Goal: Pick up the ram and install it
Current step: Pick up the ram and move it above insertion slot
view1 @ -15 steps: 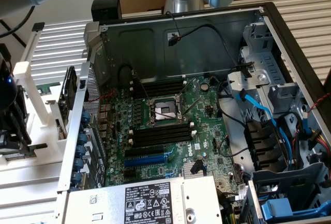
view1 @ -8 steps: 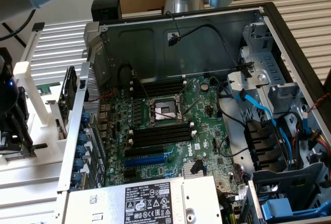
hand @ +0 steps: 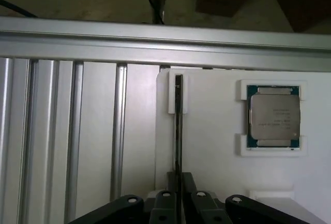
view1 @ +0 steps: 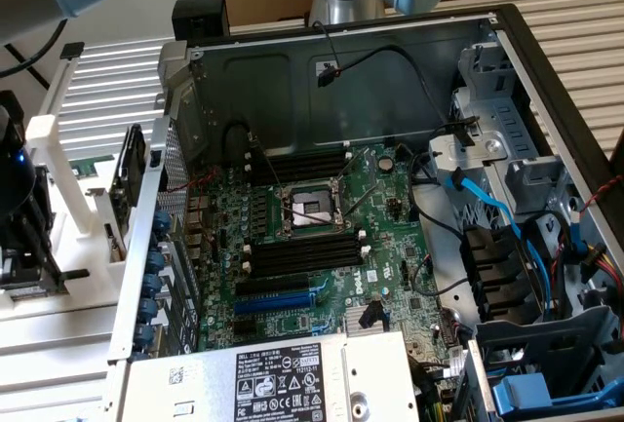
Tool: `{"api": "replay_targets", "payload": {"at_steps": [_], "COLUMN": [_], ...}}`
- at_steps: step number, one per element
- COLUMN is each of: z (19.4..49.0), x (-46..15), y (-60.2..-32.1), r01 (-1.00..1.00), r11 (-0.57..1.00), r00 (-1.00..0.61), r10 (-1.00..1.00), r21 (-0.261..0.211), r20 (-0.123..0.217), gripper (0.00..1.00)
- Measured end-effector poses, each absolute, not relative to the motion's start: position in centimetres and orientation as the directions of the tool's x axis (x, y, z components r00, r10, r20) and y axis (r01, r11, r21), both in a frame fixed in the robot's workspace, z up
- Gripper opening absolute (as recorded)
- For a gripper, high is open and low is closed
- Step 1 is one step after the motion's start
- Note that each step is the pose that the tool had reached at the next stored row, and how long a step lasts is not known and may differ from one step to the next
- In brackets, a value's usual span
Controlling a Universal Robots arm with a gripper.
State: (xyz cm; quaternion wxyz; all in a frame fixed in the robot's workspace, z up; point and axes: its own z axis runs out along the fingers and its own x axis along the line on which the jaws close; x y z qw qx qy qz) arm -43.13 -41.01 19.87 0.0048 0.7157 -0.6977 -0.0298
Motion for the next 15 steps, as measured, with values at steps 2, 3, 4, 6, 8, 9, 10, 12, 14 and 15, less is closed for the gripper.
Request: {"api": "replay_targets", "payload": {"at_steps": [2,3,4,6,8,9,10,12,14,15], "z": [19.9,19.9,19.9,19.9,20.2,20.3,20.5,21.1,21.8,22.2], "x": [-43.1,-43.1,-43.1,-43.1,-43.1,-43.1,-43.1,-43.1,-43.1,-43.1], "y": [-41.0,-41.0,-41.0,-41.0,-41.0,-41.0,-41.0,-41.0,-41.0,-41.0], "r01": [-0.998,-0.998,-0.998,-0.998,-0.999,-0.999,-0.999,-0.999,-0.999,-0.999], "r11": [-0.026,-0.026,-0.026,-0.026,-0.026,-0.024,-0.022,-0.017,-0.016,-0.015], "r00": [0.025,0.025,0.025,0.025,0.024,0.023,0.020,0.015,0.014,0.013], "r10": [-0.999,-0.999,-0.999,-0.999,-0.999,-0.999,-0.999,-0.999,-0.999,-0.999], "r21": [0.048,0.048,0.048,0.048,0.048,0.048,0.048,0.048,0.048,0.048], "r20": [-0.036,-0.036,-0.036,-0.036,-0.036,-0.036,-0.036,-0.036,-0.036,-0.036], "gripper": [0.12,0.12,0.12,0.12,0.12,0.12,0.12,0.12,0.12,0.12]}}
